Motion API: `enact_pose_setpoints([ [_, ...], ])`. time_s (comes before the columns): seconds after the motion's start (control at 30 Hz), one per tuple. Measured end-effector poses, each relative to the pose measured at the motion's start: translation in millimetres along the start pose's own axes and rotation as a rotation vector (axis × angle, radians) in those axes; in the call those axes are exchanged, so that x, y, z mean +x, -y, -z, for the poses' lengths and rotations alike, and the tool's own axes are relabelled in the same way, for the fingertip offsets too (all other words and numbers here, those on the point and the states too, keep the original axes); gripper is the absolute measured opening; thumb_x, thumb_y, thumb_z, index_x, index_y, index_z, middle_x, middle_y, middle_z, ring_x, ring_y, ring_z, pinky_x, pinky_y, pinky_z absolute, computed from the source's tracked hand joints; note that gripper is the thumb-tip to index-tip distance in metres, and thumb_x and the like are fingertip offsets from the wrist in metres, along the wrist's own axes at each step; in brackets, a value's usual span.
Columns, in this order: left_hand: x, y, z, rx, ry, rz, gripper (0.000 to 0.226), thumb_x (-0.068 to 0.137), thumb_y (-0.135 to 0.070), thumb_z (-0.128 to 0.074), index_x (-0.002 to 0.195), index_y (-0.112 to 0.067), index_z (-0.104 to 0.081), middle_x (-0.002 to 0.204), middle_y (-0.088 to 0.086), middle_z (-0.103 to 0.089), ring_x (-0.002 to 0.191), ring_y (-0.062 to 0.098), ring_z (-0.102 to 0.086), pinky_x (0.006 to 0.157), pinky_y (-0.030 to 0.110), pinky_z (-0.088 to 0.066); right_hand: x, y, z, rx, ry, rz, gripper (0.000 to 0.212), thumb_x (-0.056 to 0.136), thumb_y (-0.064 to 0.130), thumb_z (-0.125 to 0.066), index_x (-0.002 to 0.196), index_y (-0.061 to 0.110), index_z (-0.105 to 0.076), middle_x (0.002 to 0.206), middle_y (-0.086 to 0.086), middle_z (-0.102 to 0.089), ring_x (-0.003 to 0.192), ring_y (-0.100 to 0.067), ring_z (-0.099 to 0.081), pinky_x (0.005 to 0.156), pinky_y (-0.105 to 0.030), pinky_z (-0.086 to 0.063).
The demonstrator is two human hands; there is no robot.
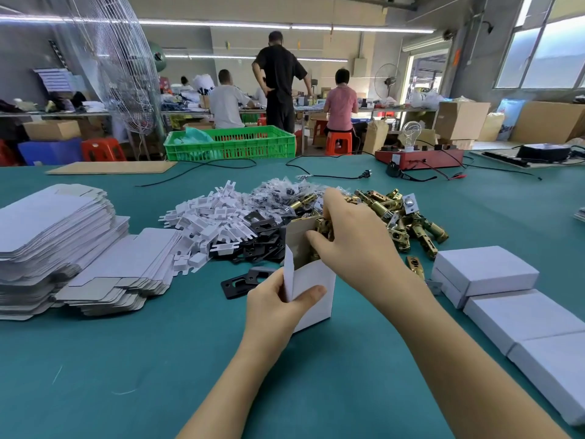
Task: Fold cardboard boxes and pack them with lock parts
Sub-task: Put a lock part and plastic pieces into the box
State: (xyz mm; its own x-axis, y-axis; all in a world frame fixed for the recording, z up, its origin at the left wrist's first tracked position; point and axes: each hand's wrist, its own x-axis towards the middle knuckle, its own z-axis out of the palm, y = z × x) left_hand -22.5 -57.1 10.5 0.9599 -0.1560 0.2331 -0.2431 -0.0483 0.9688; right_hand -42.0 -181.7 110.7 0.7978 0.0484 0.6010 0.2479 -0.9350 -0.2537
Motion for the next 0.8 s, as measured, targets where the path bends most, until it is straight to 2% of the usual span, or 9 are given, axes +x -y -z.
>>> enact_pose_setpoints([
  [0.07, 0, 1, 1, 0.002, 0.018, 0.008, 0.022, 0.078, -0.018, -0.082, 0.090, -0.033, -0.072, 0.086, -0.010, -0.074, 0.086, 0.018, -0.067, 0.077, 0.038, -0.055, 0, 0, 4, -0.028, 0.004, 0.018, 0.034, 0.089, 0.024, -0.061, 0.083, 0.016, -0.029, 0.061, -0.001, -0.038, 0.068, -0.024, -0.034, 0.052, -0.030, -0.017],
  [0.13, 0, 2, 1, -0.004, 0.021, 0.018, 0.022, 0.078, -0.019, -0.082, 0.092, -0.033, -0.072, 0.087, -0.009, -0.074, 0.086, 0.018, -0.067, 0.075, 0.037, -0.055, -1, 4, 3, -0.090, -0.002, 0.059, 0.035, 0.089, 0.025, -0.061, 0.085, 0.017, -0.028, 0.061, 0.002, -0.037, 0.073, -0.024, -0.034, 0.052, -0.030, -0.016],
  [0.27, 1, 3, 2, 0.009, 0.013, -0.011, 0.018, 0.076, -0.025, -0.083, 0.088, -0.032, -0.072, 0.081, -0.013, -0.072, 0.072, 0.005, -0.063, 0.061, 0.018, -0.048, -5, 13, -9, -0.170, 0.038, 0.071, 0.028, 0.087, 0.023, -0.057, 0.084, 0.017, -0.030, 0.064, 0.004, -0.041, 0.081, -0.023, -0.033, 0.051, -0.032, -0.021],
  [0.33, 2, 4, 2, 0.005, 0.009, 0.001, 0.019, 0.078, -0.021, -0.082, 0.091, -0.030, -0.072, 0.084, -0.012, -0.073, 0.078, 0.008, -0.066, 0.066, 0.022, -0.052, -5, 9, -11, -0.147, 0.052, 0.008, 0.028, 0.088, 0.022, -0.056, 0.079, 0.016, -0.030, 0.062, 0.004, -0.035, 0.079, -0.022, -0.032, 0.048, -0.029, -0.020],
  [0.5, 2, 3, 1, 0.002, 0.031, 0.017, 0.023, 0.079, -0.021, -0.082, 0.098, -0.028, -0.073, 0.091, -0.008, -0.075, 0.091, 0.019, -0.068, 0.083, 0.045, -0.057, -3, 3, -6, -0.166, 0.084, -0.065, 0.031, 0.088, 0.024, -0.056, 0.075, 0.015, -0.029, 0.064, -0.001, -0.036, 0.075, -0.024, -0.035, 0.047, -0.027, -0.019],
  [0.6, 2, 4, 1, 0.000, 0.028, 0.006, 0.022, 0.079, -0.021, -0.082, 0.097, -0.029, -0.073, 0.090, -0.009, -0.074, 0.090, 0.019, -0.068, 0.083, 0.048, -0.056, -2, 8, -5, -0.203, 0.125, -0.037, 0.026, 0.091, 0.019, -0.051, 0.074, 0.014, -0.033, 0.066, -0.001, -0.038, 0.075, -0.024, -0.036, 0.057, -0.031, -0.019],
  [0.67, 2, 4, 1, 0.001, 0.022, 0.000, 0.021, 0.079, -0.020, -0.082, 0.097, -0.029, -0.073, 0.089, -0.010, -0.074, 0.089, 0.017, -0.068, 0.083, 0.047, -0.056, -1, 11, -4, -0.277, 0.161, 0.005, 0.032, 0.091, 0.011, -0.048, 0.064, 0.013, -0.031, 0.065, 0.000, -0.035, 0.074, -0.023, -0.037, 0.064, -0.028, -0.015],
  [0.8, 1, 3, 1, -0.020, 0.031, 0.004, 0.019, 0.081, -0.019, -0.081, 0.092, -0.032, -0.072, 0.087, -0.009, -0.074, 0.089, 0.021, -0.068, 0.084, 0.050, -0.055, 2, 9, -1, -0.339, 0.200, -0.009, 0.038, 0.090, 0.004, -0.048, 0.059, 0.013, -0.027, 0.066, 0.001, -0.028, 0.075, -0.021, -0.034, 0.063, -0.026, -0.017],
])
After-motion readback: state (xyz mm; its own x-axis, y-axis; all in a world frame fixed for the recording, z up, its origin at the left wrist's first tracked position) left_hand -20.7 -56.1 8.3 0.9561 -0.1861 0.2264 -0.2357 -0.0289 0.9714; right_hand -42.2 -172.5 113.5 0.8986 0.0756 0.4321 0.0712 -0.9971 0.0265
